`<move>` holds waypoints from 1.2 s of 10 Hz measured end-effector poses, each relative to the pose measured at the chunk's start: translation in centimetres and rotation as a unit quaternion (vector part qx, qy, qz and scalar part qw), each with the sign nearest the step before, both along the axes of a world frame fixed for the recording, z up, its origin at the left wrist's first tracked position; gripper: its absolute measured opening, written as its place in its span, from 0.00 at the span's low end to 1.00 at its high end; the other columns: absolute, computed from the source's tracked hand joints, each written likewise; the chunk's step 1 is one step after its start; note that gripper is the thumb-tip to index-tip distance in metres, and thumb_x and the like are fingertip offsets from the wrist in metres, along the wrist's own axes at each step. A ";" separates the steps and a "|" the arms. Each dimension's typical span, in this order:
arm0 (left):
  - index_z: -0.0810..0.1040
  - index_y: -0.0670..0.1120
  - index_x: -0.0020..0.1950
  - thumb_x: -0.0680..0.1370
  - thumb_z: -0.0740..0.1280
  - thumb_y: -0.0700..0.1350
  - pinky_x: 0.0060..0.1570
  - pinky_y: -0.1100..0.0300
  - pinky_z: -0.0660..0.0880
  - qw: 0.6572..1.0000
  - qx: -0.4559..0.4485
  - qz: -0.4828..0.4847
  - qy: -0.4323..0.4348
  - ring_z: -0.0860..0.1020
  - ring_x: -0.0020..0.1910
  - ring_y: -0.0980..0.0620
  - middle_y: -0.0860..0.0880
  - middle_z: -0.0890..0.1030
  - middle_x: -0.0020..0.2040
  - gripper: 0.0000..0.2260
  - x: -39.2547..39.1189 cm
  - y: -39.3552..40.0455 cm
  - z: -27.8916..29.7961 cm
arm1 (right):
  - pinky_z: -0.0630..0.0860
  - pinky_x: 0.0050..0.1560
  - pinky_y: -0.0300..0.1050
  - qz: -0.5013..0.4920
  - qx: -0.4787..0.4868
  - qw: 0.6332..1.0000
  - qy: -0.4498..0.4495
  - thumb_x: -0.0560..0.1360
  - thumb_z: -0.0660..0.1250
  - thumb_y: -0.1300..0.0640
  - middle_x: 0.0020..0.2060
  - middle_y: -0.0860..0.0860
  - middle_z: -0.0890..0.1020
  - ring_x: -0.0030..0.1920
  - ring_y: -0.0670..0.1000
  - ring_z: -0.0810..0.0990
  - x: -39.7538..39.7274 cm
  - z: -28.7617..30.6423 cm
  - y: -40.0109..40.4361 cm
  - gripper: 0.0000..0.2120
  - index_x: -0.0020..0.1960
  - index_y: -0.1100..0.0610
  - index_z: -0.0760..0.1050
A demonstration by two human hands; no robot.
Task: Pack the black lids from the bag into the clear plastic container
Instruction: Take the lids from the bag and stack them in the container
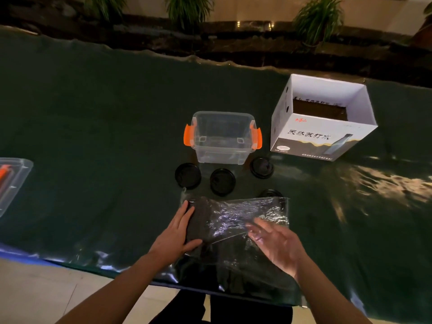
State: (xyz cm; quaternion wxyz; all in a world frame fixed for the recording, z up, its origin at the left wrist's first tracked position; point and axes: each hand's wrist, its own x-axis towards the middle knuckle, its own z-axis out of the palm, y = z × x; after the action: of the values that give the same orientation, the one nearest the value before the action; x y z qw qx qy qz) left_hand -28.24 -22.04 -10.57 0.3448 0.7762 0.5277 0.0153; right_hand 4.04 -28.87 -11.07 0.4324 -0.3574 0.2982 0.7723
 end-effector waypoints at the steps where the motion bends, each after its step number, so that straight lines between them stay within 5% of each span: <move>1: 0.43 0.49 0.79 0.73 0.62 0.65 0.71 0.54 0.64 0.999 -0.013 0.047 -0.019 0.54 0.77 0.51 0.52 0.37 0.79 0.44 0.3 0.0 -0.1 | 0.80 0.54 0.45 0.319 0.265 0.853 -0.318 0.80 0.58 0.65 0.70 0.60 0.71 0.66 0.56 0.76 -1.5 0.3 1.7 0.19 0.69 0.55 0.72; 2: 0.41 0.47 0.79 0.71 0.58 0.69 0.73 0.53 0.61 0.998 -0.028 0.058 -0.006 0.52 0.78 0.48 0.49 0.39 0.80 0.47 1.1 0.2 -0.3 | 0.78 0.58 0.47 0.388 0.276 0.845 -0.243 0.76 0.68 0.60 0.65 0.59 0.78 0.60 0.59 0.80 -3.5 1.0 4.9 0.20 0.67 0.55 0.75; 3: 0.40 0.47 0.79 0.71 0.60 0.68 0.73 0.51 0.63 0.998 -0.028 0.055 0.013 0.53 0.78 0.47 0.49 0.39 0.80 0.47 1.1 0.2 -0.5 | 0.70 0.69 0.52 0.514 0.295 0.756 -0.278 0.77 0.67 0.60 0.65 0.59 0.77 0.65 0.59 0.77 -5.3 0.5 5.8 0.21 0.70 0.56 0.72; 4: 0.40 0.46 0.79 0.74 0.65 0.63 0.72 0.52 0.62 0.998 -0.020 0.059 0.017 0.53 0.78 0.48 0.48 0.40 0.80 0.47 1.0 -0.1 -0.6 | 0.80 0.57 0.49 0.481 0.329 0.679 -0.447 0.76 0.69 0.62 0.57 0.55 0.81 0.54 0.55 0.83 -8.4 -0.2 8.5 0.24 0.70 0.58 0.68; 5: 0.40 0.44 0.78 0.74 0.67 0.60 0.74 0.56 0.58 0.998 -0.020 0.065 0.005 0.52 0.78 0.48 0.46 0.43 0.80 0.47 1.2 -0.3 -0.4 | 0.77 0.52 0.34 0.448 0.322 0.635 -0.540 0.76 0.70 0.59 0.57 0.52 0.80 0.54 0.51 0.80 -9.5 -0.8 9.9 0.24 0.70 0.57 0.68; 6: 0.39 0.41 0.78 0.74 0.68 0.59 0.73 0.57 0.58 0.997 -0.011 0.072 0.006 0.51 0.78 0.49 0.45 0.43 0.80 0.47 1.8 -0.6 -0.2 | 0.76 0.56 0.41 0.425 0.276 0.666 -0.547 0.77 0.69 0.61 0.57 0.53 0.80 0.53 0.51 0.79 -10.8 -2.1 10.3 0.20 0.67 0.62 0.71; 7: 0.39 0.42 0.78 0.74 0.68 0.59 0.72 0.56 0.61 0.996 -0.015 0.085 0.010 0.52 0.78 0.50 0.47 0.41 0.80 0.47 2.1 -0.8 -0.3 | 0.79 0.51 0.48 0.363 0.232 0.773 -0.466 0.77 0.65 0.69 0.53 0.58 0.82 0.48 0.54 0.82 -11.3 -3.1 9.8 0.16 0.65 0.66 0.73; 8: 0.38 0.43 0.78 0.74 0.68 0.59 0.71 0.54 0.64 0.995 -0.025 0.095 0.009 0.55 0.78 0.50 0.48 0.42 0.80 0.48 2.1 -1.1 -0.4 | 0.79 0.56 0.51 0.333 0.237 0.805 -0.429 0.75 0.66 0.70 0.56 0.54 0.82 0.54 0.55 0.82 -11.3 -3.4 9.4 0.21 0.66 0.58 0.73; 9: 0.37 0.47 0.78 0.72 0.70 0.59 0.68 0.51 0.67 0.991 -0.053 0.125 0.002 0.61 0.76 0.47 0.45 0.53 0.80 0.50 1.7 -0.9 -0.4 | 0.80 0.55 0.48 0.387 0.282 0.749 -0.458 0.71 0.75 0.59 0.49 0.39 0.82 0.51 0.43 0.82 -11.4 -3.0 9.4 0.22 0.60 0.41 0.73; 10: 0.36 0.48 0.78 0.72 0.71 0.59 0.67 0.50 0.68 0.989 -0.061 0.136 0.003 0.64 0.74 0.46 0.44 0.58 0.79 0.51 1.4 -0.9 -0.4 | 0.79 0.58 0.50 0.403 0.292 0.733 -0.463 0.70 0.76 0.58 0.53 0.43 0.81 0.53 0.46 0.81 -11.4 -3.1 9.4 0.22 0.57 0.44 0.71; 12: 0.38 0.45 0.78 0.73 0.69 0.60 0.70 0.48 0.67 0.991 -0.065 0.117 0.004 0.61 0.76 0.46 0.44 0.49 0.80 0.49 1.9 -1.2 -0.5 | 0.79 0.55 0.47 0.403 0.319 0.729 -0.452 0.70 0.76 0.61 0.59 0.52 0.76 0.56 0.51 0.78 -11.6 -2.8 9.5 0.28 0.65 0.55 0.65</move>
State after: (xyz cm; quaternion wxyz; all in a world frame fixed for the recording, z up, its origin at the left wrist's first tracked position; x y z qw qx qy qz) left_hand -26.35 -23.19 -11.04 0.3887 0.6851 0.6158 0.0177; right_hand -7.61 -19.36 -13.89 0.2529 -0.5919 -0.3690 0.6705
